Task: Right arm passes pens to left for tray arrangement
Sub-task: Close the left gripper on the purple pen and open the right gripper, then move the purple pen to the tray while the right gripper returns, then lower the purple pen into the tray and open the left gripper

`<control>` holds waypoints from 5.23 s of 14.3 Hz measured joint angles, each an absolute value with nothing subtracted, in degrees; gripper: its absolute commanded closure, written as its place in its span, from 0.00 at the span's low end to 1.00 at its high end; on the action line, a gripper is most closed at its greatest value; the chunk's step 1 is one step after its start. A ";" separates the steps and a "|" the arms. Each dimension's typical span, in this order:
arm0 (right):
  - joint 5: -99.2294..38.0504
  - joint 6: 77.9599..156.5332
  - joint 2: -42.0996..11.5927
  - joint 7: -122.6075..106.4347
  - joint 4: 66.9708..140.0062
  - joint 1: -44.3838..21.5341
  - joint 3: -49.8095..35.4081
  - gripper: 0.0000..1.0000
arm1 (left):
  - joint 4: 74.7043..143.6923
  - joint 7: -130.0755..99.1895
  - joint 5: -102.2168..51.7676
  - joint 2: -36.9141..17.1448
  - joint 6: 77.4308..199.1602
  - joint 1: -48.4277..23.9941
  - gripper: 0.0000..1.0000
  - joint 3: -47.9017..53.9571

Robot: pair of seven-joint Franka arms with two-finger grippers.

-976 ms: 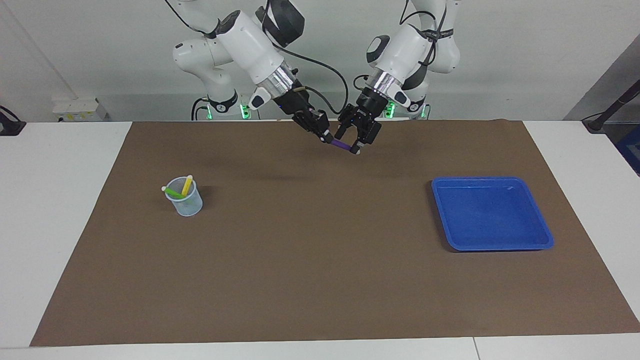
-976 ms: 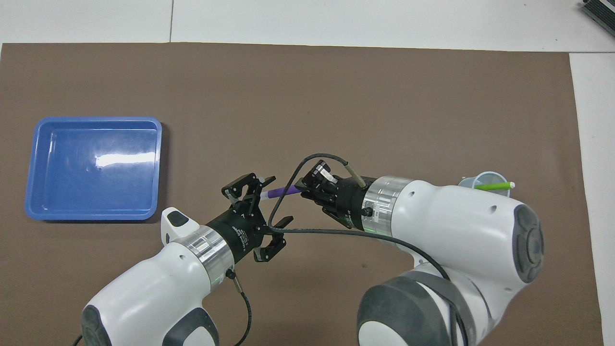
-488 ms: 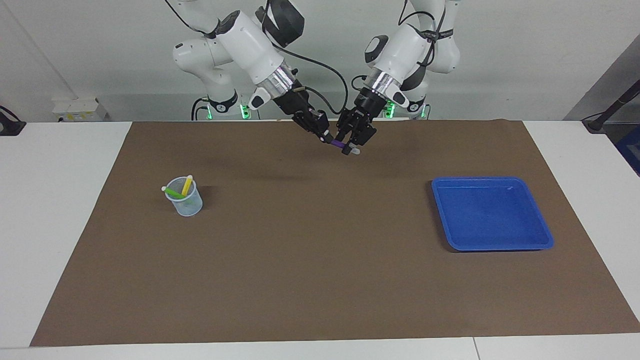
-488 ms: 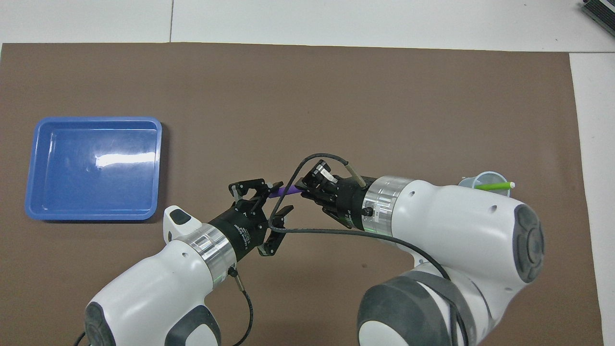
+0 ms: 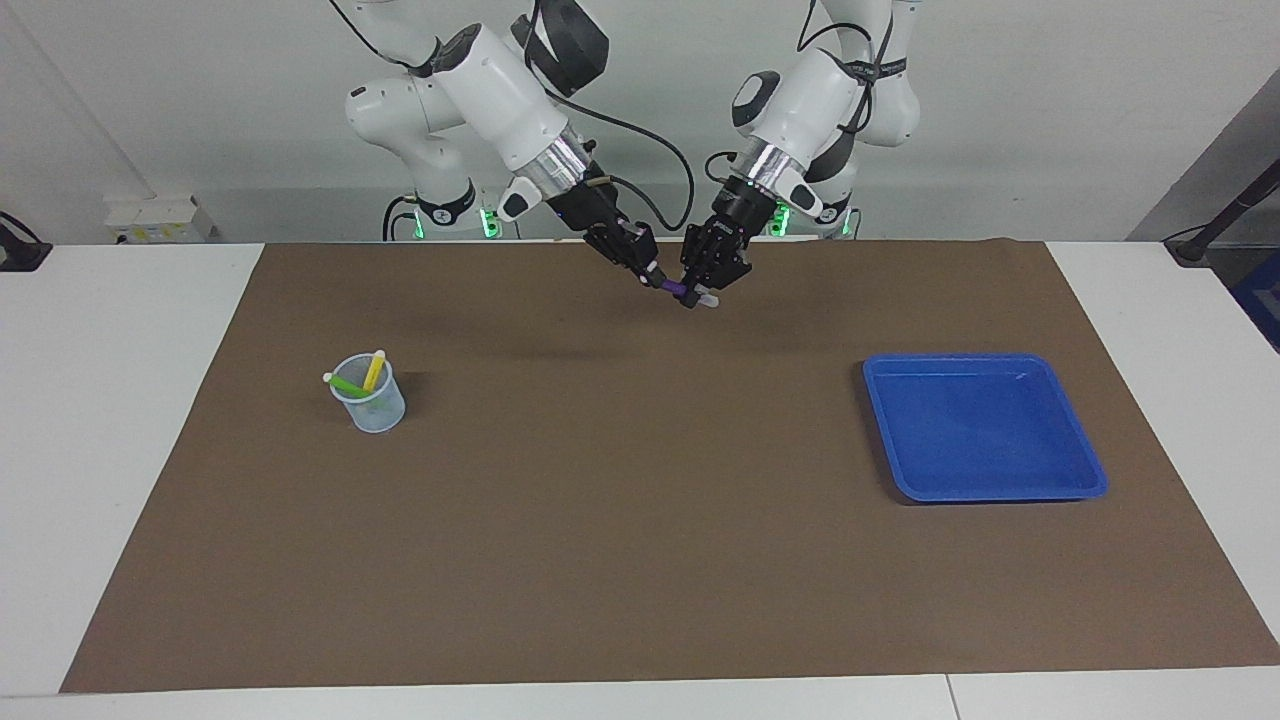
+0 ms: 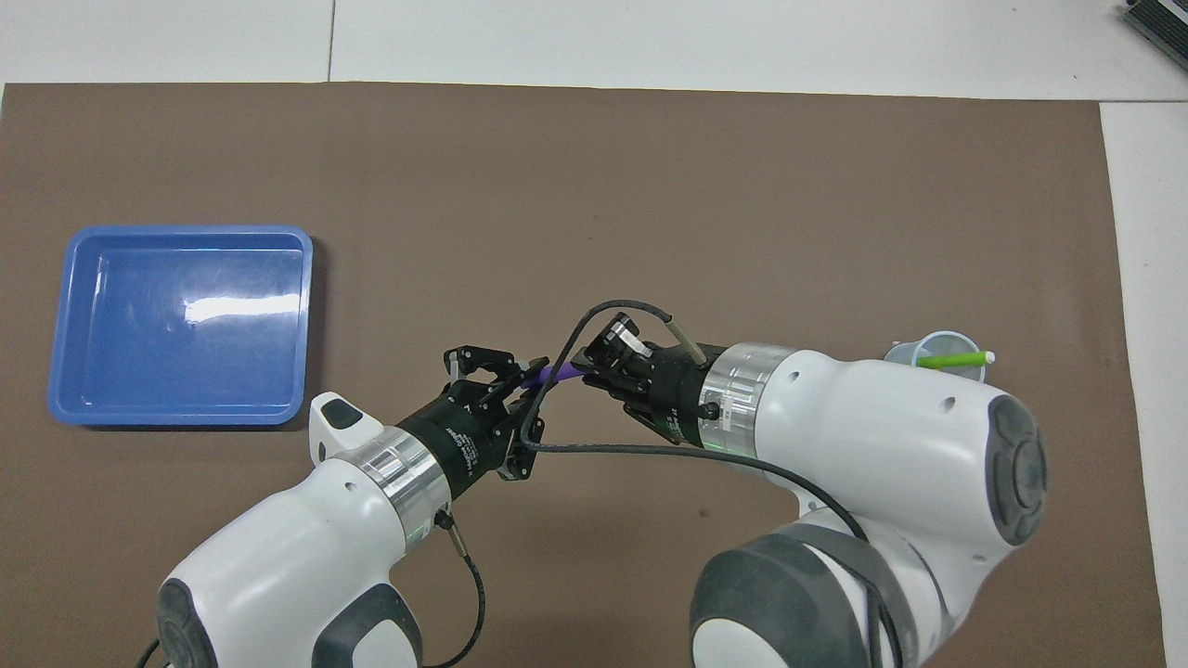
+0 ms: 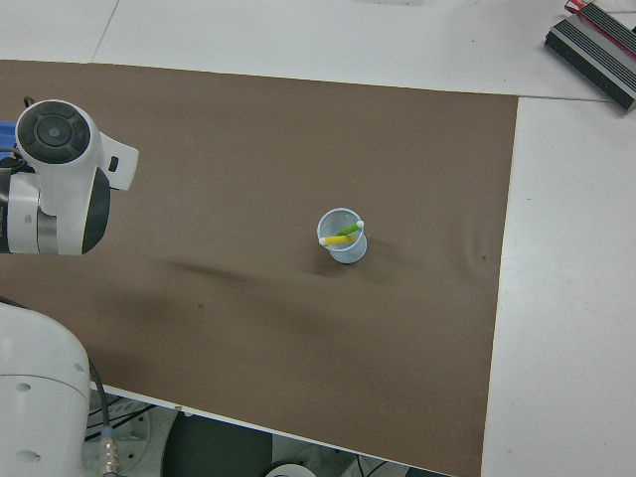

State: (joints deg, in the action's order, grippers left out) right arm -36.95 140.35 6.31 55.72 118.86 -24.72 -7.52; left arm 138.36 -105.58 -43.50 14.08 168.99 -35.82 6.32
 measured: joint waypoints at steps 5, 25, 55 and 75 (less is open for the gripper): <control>-38.97 140.32 6.37 55.76 119.10 -24.66 -7.33 0.00 | 138.31 -104.05 -43.50 14.06 168.94 -35.82 1.00 6.32; -3.63 104.62 8.72 -10.83 117.60 -3.98 -6.16 0.00 | 131.09 -49.69 -27.41 15.51 120.79 -19.08 1.00 5.70; 5.96 127.58 1.49 -97.07 127.31 12.17 -6.49 0.33 | 121.71 -0.28 -0.14 -1.66 117.55 4.13 1.00 5.44; 5.96 129.19 1.83 -93.48 128.57 12.35 -6.43 1.00 | 115.91 -0.27 0.00 -16.23 128.01 4.94 1.00 5.56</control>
